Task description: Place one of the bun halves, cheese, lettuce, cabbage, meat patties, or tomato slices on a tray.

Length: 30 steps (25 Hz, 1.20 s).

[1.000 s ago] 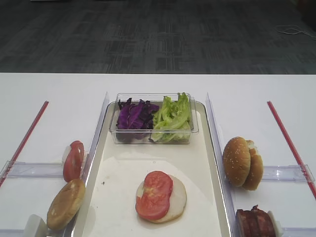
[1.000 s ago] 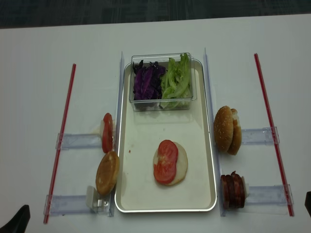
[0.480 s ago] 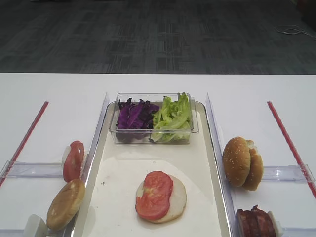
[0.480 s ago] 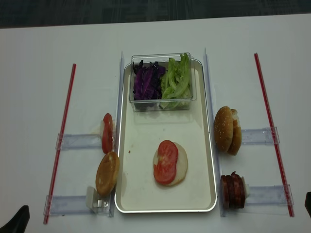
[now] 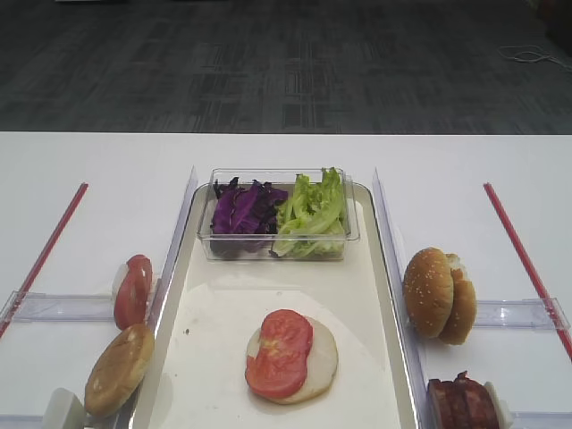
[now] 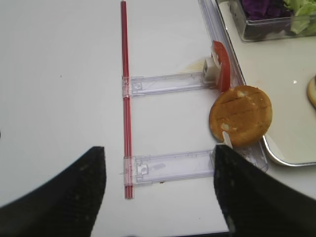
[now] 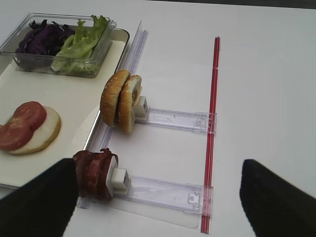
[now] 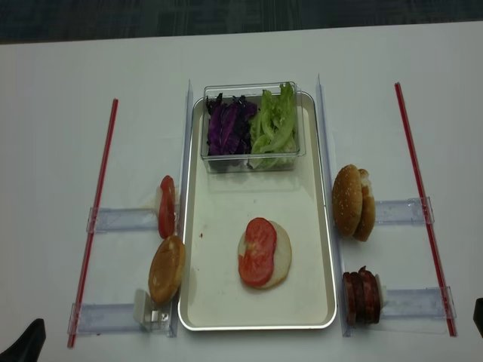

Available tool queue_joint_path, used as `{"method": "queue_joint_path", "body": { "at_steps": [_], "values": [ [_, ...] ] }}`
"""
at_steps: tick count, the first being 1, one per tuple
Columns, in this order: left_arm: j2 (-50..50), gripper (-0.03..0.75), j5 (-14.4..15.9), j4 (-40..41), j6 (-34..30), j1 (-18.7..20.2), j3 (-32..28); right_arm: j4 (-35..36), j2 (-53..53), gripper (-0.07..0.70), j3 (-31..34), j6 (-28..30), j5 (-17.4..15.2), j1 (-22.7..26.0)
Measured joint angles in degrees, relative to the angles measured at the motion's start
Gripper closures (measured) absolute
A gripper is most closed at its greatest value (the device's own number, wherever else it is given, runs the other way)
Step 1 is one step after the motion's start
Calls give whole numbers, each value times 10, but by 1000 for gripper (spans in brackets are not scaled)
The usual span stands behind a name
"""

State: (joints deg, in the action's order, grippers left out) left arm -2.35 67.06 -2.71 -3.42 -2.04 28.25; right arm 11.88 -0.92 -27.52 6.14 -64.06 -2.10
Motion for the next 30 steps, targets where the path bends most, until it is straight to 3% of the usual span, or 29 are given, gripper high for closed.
{"method": "queue_joint_path", "body": {
  "at_steps": [30],
  "values": [
    [0,243,0,-1,0,0,0,0,0,-22,0,0,0,0]
  ]
}}
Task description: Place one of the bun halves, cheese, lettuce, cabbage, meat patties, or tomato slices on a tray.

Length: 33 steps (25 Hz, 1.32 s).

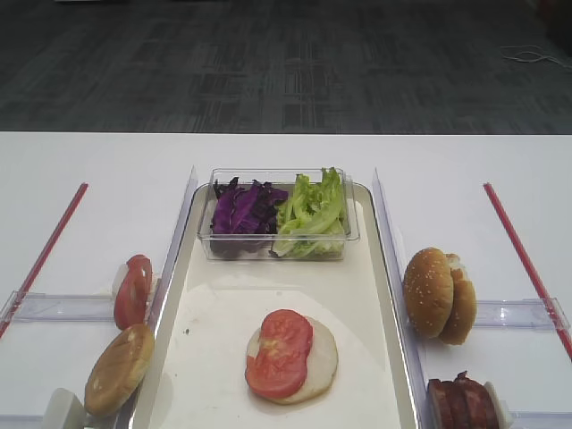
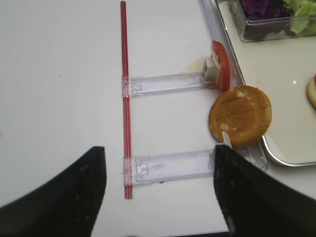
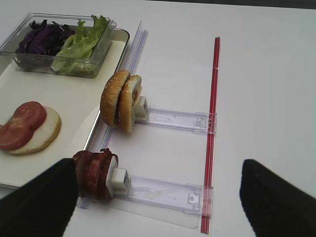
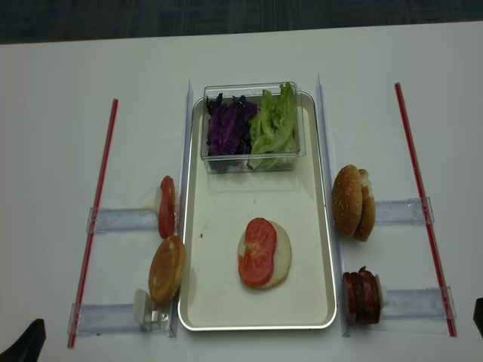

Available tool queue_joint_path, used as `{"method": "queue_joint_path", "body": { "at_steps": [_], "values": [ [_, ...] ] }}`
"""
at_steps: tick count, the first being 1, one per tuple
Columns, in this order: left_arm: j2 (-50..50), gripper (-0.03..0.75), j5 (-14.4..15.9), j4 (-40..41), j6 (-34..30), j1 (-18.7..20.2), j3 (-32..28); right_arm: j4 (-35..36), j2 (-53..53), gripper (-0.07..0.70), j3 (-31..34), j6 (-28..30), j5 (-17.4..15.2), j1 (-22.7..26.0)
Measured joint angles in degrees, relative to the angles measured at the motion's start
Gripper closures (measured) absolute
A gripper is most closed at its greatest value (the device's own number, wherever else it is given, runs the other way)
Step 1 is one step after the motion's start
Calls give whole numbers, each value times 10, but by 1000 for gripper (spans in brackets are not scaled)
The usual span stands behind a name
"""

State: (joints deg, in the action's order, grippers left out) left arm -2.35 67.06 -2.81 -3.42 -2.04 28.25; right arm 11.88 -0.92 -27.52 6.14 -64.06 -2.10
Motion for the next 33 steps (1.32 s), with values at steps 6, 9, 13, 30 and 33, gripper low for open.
{"method": "queue_joint_path", "body": {
  "at_steps": [6,9,13,30,33],
  "values": [
    [0,243,0,0,0,0,0,0,0,-22,0,0,0,0],
    [0,243,0,0,0,0,0,0,0,-22,0,0,0,0],
    [0,243,0,0,0,0,0,0,0,-22,0,0,0,0],
    [0,243,0,0,0,0,0,0,0,-22,0,0,0,0],
    [0,243,0,0,0,0,0,0,0,-22,0,0,0,0]
  ]
}}
